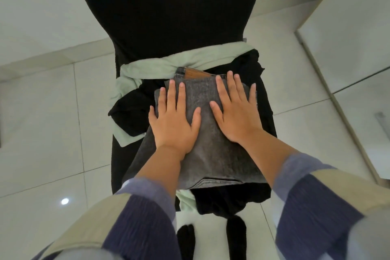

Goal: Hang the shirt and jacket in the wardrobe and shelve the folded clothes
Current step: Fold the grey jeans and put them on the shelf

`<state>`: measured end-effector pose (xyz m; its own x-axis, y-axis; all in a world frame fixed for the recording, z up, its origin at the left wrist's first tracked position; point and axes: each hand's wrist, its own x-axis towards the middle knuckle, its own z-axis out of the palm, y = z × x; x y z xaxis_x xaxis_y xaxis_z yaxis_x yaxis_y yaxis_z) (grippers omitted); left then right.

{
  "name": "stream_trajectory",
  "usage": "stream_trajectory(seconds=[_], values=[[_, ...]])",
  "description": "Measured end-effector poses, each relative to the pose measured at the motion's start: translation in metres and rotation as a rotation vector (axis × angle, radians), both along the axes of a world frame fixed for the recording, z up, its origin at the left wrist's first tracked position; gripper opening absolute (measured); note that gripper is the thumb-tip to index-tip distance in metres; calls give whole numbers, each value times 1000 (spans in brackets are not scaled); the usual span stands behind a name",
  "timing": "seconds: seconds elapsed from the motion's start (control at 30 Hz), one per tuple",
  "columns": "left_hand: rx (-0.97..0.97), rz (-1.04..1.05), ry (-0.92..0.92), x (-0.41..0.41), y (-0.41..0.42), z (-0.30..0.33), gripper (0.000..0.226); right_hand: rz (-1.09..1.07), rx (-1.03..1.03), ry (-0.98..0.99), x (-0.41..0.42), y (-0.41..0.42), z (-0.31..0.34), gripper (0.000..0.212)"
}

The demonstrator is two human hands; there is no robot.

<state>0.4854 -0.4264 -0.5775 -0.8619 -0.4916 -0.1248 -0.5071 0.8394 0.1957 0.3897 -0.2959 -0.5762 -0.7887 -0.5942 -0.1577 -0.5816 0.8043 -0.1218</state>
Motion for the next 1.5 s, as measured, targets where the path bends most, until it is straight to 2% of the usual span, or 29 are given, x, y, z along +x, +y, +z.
stream_trajectory(seconds=[0.13,0.27,0.37,0.5,0.6,0.73,0.83,0.97,1.17,1.37,1.5], values=[[-8,-47,-42,31,1,7,68,-113,63,-63,25,14,8,61],[19,42,-122,74,11,23,70,-265,87,-88,57,35,30,62],[147,137,-119,92,9,33,78,-438,-26,-92,77,47,40,61],[337,290,-149,96,-9,41,79,-802,-169,-354,89,55,42,68],[468,324,-105,96,-13,45,72,-887,-238,-426,91,58,44,67],[355,236,51,93,-6,63,53,-883,-403,-301,91,59,56,41],[324,200,95,89,1,84,52,-863,-445,-201,95,67,76,32],[338,93,188,67,17,127,57,-921,-493,-106,95,92,117,31],[324,-109,268,17,74,216,52,-1042,-593,22,76,158,198,31],[354,-298,359,-20,171,296,46,-1178,-615,149,75,258,284,30],[447,-455,404,-40,256,325,43,-1316,-589,248,88,344,321,32]])
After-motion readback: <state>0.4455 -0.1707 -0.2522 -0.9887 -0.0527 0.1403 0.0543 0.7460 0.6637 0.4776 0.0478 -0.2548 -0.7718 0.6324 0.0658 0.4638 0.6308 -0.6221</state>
